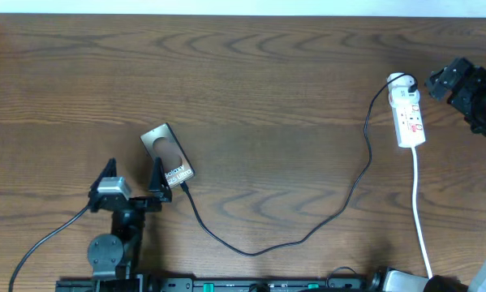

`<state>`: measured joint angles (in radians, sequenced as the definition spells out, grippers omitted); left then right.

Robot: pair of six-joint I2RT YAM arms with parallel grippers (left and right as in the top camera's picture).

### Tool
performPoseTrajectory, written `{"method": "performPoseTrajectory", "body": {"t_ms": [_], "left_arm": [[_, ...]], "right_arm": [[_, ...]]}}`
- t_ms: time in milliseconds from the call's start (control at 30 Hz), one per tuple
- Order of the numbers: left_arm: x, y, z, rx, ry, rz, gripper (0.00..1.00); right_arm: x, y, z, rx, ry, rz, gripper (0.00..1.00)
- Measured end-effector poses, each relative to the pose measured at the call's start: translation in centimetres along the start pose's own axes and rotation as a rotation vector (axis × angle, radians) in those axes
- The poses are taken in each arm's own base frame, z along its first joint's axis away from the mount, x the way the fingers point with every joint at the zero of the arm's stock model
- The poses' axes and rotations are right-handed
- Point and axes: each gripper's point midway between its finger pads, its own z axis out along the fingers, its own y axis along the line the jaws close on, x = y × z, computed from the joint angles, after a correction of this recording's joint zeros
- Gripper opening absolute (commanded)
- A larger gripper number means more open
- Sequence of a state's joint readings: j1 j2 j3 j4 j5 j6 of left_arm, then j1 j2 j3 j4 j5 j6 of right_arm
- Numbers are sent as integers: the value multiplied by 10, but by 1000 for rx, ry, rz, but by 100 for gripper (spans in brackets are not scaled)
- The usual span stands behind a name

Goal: Plug charger to phone and switch on socket

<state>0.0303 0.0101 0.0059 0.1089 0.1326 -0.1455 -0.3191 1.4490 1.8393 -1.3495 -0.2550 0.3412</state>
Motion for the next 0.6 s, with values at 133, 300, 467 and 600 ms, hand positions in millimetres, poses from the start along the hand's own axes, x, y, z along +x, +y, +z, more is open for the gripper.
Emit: {"method": "performPoseTrajectory", "body": {"t_ms": [133,300,467,600], "left_arm": [[23,1,-1,3,96,-8,98],[26,-2,-2,22,114,22,98],[26,-9,-2,62,116,89,98],[27,-17,-3,119,115,169,98]], "right_arm": [[0,0,0,0,0,0,99],[0,0,0,0,0,0,99],[0,0,0,0,0,0,99],[0,0,0,0,0,0,99]]}}
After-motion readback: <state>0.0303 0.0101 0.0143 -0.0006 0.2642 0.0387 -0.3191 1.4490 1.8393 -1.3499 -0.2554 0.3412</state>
